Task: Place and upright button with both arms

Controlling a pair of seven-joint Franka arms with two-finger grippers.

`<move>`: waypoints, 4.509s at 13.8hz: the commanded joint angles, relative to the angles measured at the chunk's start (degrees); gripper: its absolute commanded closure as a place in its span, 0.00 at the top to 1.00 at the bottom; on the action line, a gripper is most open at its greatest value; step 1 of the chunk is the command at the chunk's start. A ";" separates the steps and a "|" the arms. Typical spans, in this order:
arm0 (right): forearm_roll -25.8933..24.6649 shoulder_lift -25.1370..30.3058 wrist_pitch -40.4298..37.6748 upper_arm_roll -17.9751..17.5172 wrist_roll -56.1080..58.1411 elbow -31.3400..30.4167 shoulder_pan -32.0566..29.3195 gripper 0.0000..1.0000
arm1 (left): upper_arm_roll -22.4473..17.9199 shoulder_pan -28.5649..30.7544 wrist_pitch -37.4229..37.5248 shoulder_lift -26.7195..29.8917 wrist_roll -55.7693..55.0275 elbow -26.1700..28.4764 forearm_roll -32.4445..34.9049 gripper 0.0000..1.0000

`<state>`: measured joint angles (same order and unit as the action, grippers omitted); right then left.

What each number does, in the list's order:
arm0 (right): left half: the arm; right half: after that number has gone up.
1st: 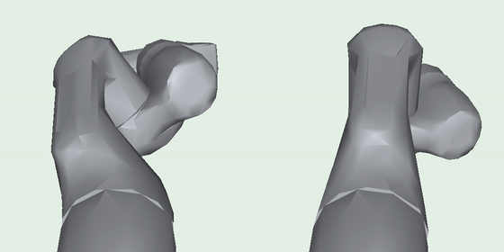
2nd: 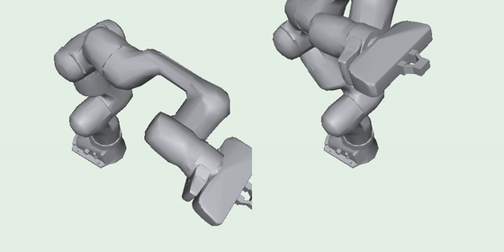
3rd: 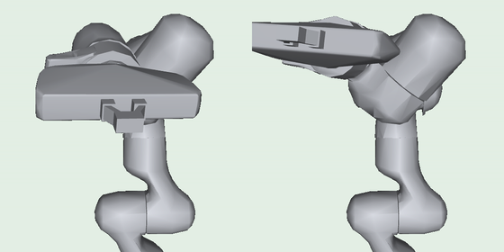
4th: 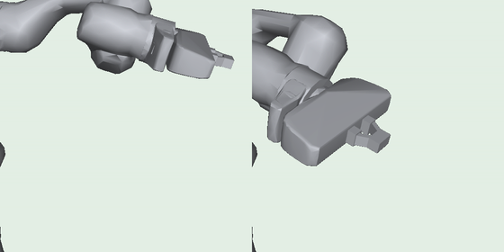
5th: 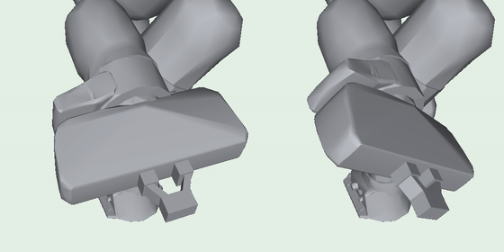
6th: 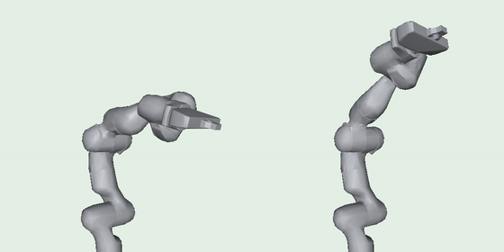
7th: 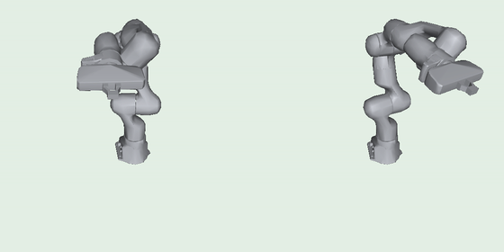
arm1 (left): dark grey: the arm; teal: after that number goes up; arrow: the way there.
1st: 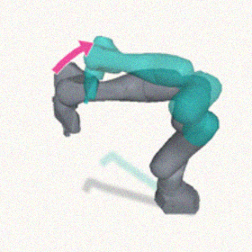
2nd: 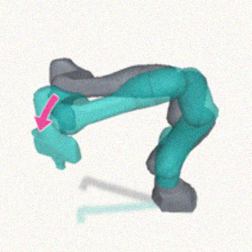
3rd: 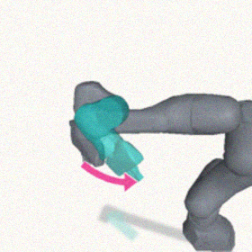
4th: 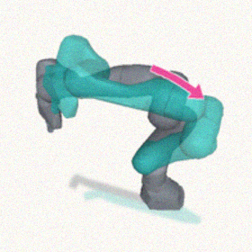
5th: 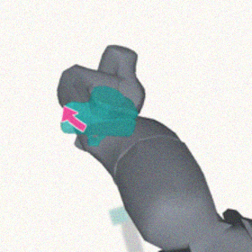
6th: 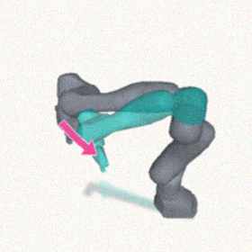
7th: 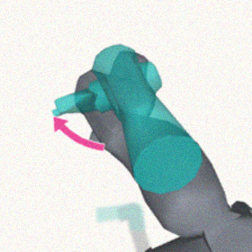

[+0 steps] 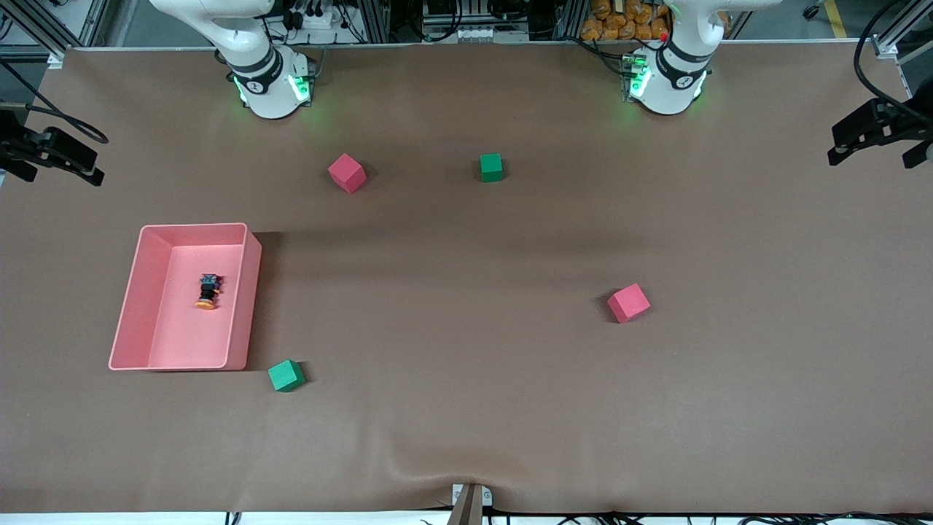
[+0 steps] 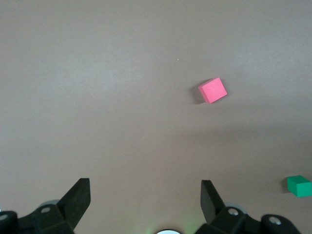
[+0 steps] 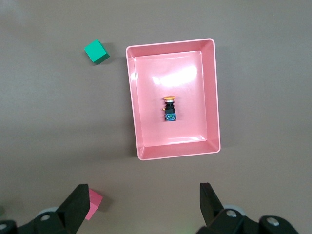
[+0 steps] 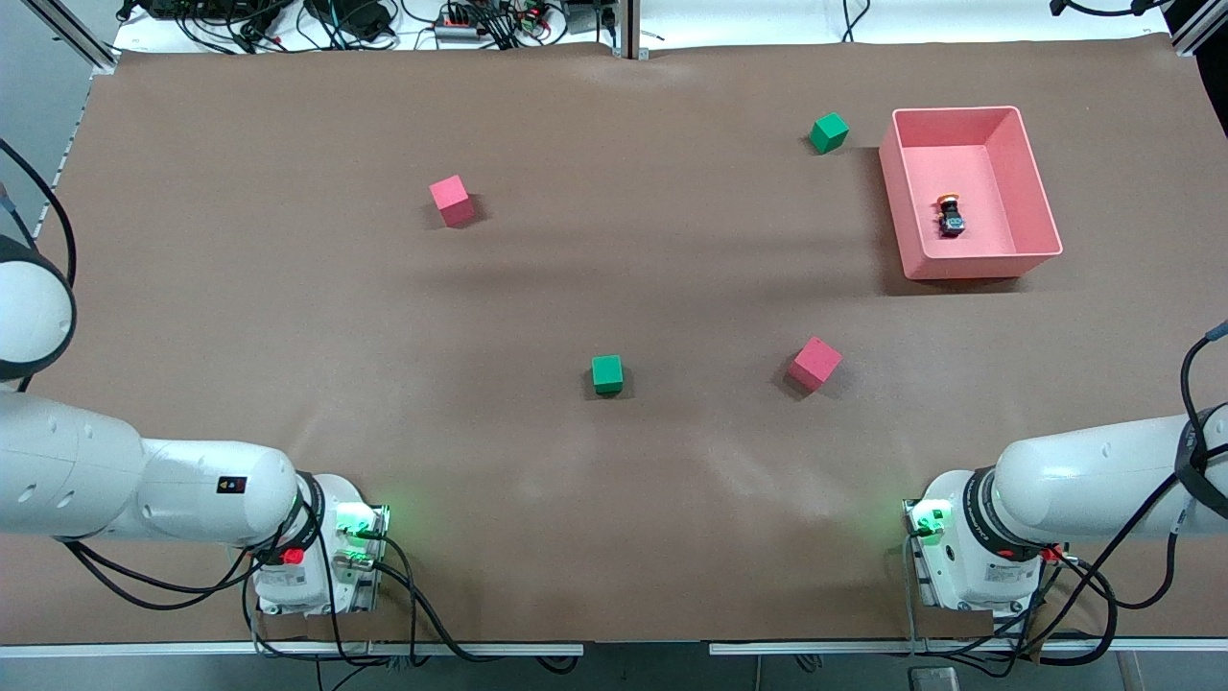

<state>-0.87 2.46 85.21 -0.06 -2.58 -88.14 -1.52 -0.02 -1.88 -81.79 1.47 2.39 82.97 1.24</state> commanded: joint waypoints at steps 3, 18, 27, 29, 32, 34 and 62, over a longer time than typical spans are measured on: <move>-0.71 0.88 -0.05 -0.03 0.38 -0.19 -0.15 1.00 | -0.50 -0.50 3.12 0.11 -1.59 -0.61 0.34 1.00; -0.45 -14.83 3.72 0.76 0.99 -0.72 -1.73 1.00 | 0.20 -0.15 4.36 0.90 -3.45 0.88 0.43 1.00; 6.14 -23.45 29.63 0.94 7.58 -18.29 -7.10 1.00 | 0.11 -0.23 3.39 1.16 -2.92 0.79 1.31 1.00; 6.15 -25.04 34.73 0.94 9.07 -20.74 -7.18 1.00 | 0.02 -0.14 3.39 1.16 -2.92 0.70 0.96 1.00; 6.15 -27.85 41.16 0.94 12.06 -23.04 -8.41 1.00 | 0.20 -0.41 2.17 0.72 -2.92 0.70 0.61 1.00; 6.41 -29.17 42.92 0.94 12.68 -23.13 -8.24 1.00 | 0.29 -0.58 1.90 0.73 -2.92 0.70 0.52 1.00; 11.75 -33.84 9.53 -1.08 -6.87 10.25 5.88 0.00 | 1.96 0.29 1.90 -1.12 -3.80 2.28 0.61 1.00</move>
<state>8.38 -30.53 95.87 -0.90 -1.72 -81.12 -1.00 1.49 -1.89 -80.36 -0.15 -0.52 84.91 1.30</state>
